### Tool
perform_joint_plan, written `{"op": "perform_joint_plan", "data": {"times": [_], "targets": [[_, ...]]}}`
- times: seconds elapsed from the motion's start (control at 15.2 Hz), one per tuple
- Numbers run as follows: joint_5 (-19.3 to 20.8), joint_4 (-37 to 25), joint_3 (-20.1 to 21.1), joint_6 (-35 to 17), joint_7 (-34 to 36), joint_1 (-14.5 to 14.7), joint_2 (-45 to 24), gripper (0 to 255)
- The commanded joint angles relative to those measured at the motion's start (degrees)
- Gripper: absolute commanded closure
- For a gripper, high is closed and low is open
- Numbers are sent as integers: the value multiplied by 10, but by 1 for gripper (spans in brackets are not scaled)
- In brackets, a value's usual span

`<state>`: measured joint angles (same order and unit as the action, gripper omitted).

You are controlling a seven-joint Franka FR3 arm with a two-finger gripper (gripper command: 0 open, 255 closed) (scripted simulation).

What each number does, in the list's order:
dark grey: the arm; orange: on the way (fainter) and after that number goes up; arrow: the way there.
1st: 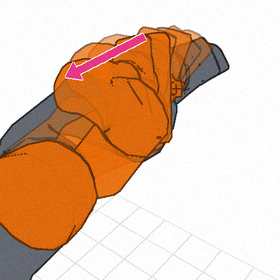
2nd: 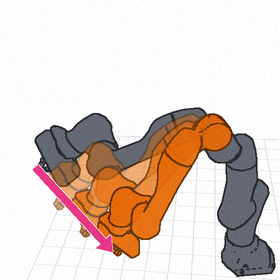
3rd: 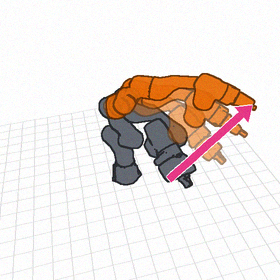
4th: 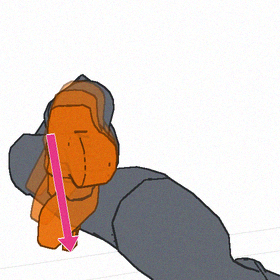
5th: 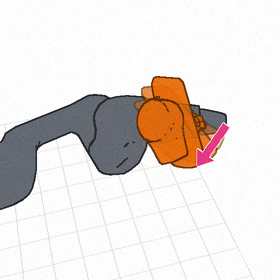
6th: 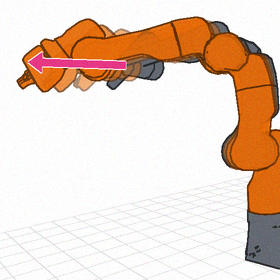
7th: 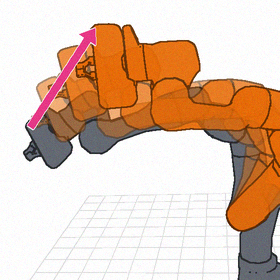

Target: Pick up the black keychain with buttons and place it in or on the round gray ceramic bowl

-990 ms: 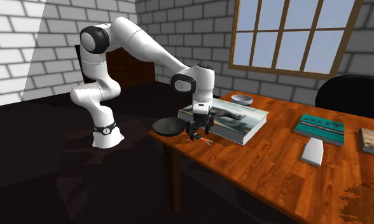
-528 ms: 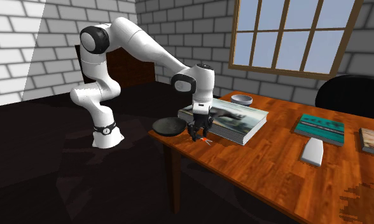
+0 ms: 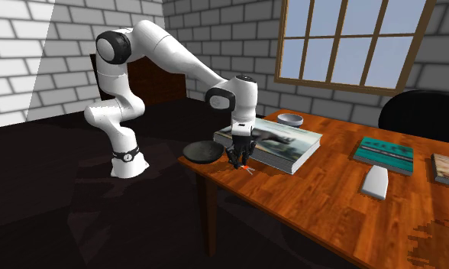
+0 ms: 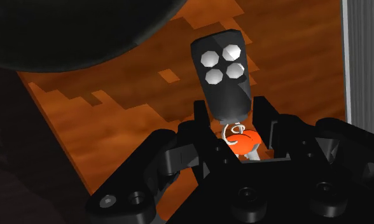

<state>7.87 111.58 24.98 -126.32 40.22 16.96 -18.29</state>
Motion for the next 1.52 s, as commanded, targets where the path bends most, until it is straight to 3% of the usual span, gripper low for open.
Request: {"op": "perform_joint_plan", "data": {"times": [0.0, 1.45], "targets": [[-1, 1, 0, 3, -3, -1, -4, 255], [-41, -83, 13, 151, -27, -12, 69, 255]]}}
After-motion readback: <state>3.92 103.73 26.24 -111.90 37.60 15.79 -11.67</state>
